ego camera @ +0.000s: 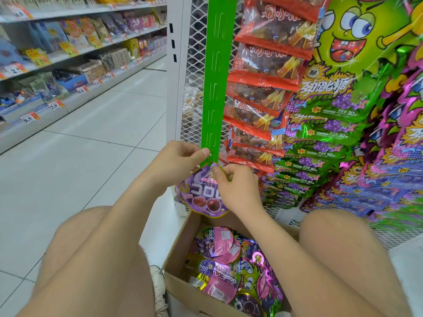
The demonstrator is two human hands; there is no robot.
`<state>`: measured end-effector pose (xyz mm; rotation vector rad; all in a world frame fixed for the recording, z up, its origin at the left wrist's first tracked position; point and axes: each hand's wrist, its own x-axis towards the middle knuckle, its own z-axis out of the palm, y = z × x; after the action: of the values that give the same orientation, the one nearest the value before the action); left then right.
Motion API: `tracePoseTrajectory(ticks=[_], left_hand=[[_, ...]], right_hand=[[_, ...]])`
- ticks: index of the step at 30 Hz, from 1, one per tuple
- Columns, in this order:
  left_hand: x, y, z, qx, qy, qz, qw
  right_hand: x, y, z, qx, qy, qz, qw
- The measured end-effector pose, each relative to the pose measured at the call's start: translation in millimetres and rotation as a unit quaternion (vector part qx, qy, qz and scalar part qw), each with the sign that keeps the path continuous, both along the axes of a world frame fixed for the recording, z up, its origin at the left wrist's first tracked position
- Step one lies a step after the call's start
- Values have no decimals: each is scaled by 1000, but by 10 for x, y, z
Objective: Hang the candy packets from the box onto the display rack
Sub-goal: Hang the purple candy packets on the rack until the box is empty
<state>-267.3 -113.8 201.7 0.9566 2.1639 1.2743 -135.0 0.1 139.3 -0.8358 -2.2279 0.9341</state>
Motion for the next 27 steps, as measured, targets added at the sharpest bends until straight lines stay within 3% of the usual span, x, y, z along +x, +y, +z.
tracePoseTrajectory(ticks=[5,8,11,14,18,23,27], left_hand=[[126,-9,-200,-56,268,-29,961],[284,-18,-427,-71,344,-21,936],[451,-7,-703,-97,389,-45,915],[577,57,-934,-180,350,-155,906],[649,147,-1364,-295,267,-312,862],[875,102,-2065,-398,186,-440,783],[1023,-51,-2437,-405,138,-491,759]], right_hand=[[51,100,-119,7,-39,-11,999],[136,209,-325,-5,-116,-42,992],[305,308,-614,-44,-256,-20,966],[537,413,-1005,-90,-384,47,918],[967,423,-1742,-134,-481,65,864],[1379,265,-2792,-170,-552,106,810],[1501,116,-3030,-182,-548,105,810]])
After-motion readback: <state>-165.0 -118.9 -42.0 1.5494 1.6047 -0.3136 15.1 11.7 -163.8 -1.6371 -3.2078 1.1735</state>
